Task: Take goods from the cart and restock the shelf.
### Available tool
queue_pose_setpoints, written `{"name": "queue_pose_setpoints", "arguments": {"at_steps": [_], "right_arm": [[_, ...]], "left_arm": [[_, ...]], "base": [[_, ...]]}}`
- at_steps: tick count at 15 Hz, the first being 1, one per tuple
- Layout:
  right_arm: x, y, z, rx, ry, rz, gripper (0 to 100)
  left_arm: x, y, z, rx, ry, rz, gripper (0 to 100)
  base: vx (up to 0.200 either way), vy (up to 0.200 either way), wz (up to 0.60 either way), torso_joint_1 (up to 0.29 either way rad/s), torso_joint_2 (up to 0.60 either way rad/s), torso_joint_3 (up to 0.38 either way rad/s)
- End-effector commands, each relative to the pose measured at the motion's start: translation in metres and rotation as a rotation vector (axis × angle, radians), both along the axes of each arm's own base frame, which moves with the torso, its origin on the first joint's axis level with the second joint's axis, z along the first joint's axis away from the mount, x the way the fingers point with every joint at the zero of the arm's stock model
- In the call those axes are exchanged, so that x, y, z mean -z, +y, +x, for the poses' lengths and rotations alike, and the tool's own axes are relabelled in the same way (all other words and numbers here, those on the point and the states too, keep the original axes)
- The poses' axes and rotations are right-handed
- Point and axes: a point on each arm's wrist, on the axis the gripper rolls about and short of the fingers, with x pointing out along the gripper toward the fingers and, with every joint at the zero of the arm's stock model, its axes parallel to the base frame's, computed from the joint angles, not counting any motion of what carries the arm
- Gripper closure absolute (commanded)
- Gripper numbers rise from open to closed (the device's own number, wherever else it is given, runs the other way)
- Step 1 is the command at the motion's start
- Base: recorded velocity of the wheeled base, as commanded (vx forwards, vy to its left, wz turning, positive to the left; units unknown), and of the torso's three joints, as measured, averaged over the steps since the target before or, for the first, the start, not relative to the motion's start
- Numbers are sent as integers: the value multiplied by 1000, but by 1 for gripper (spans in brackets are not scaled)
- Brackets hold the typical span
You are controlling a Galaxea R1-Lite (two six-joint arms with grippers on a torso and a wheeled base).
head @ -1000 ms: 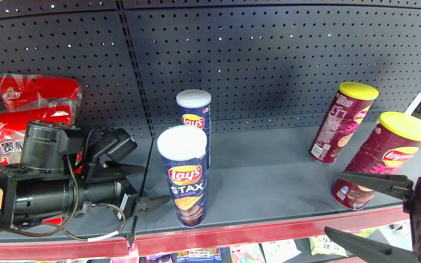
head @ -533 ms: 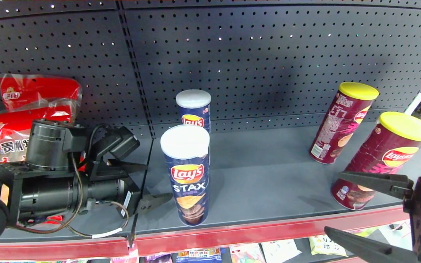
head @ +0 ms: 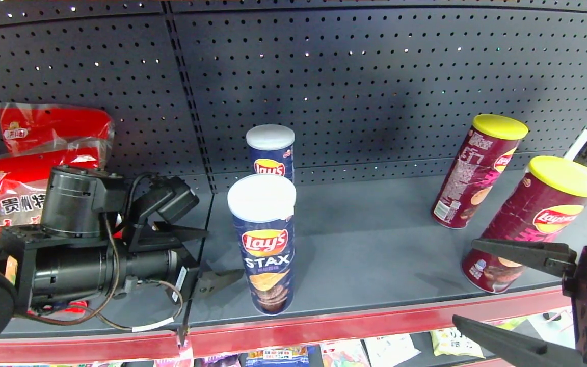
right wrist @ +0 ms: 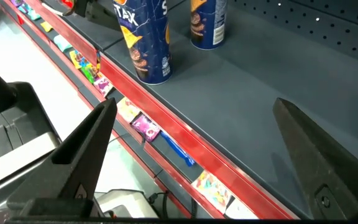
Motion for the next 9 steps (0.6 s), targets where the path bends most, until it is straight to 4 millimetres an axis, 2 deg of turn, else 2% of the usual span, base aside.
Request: {"name": "queue_pose_setpoints", "arguments": {"at_steps": [1,4,5,6,7,9], "right_arm": [[1,0,0,-1,3,-3,0],[5,-7,-4,21,2,-2,0],[5,-7,-4,21,2,-2,0],[10,-16,-11,38,-4,4,0],[16,-24,-17,56,-9,7,0],[26,-42,-27,169,-36,15,0]], "left_arm": [[-1,1,-2,-8,-3,-1,0],[-4,25,-17,-83,-22,-4,0],[-4,25,-17,-83,-22,-4,0],[-13,50,-37,-176,-77,-12,0],[-17,65,-56,-235,-108,-19,0],[-28,84,-97,-338,-136,-5,0]], "base": [[0,0,0,0,0,0],[0,0,0,0,0,0],[0,0,0,0,0,0],[0,0,0,0,0,0],[0,0,0,0,0,0],[0,0,0,0,0,0]]}}
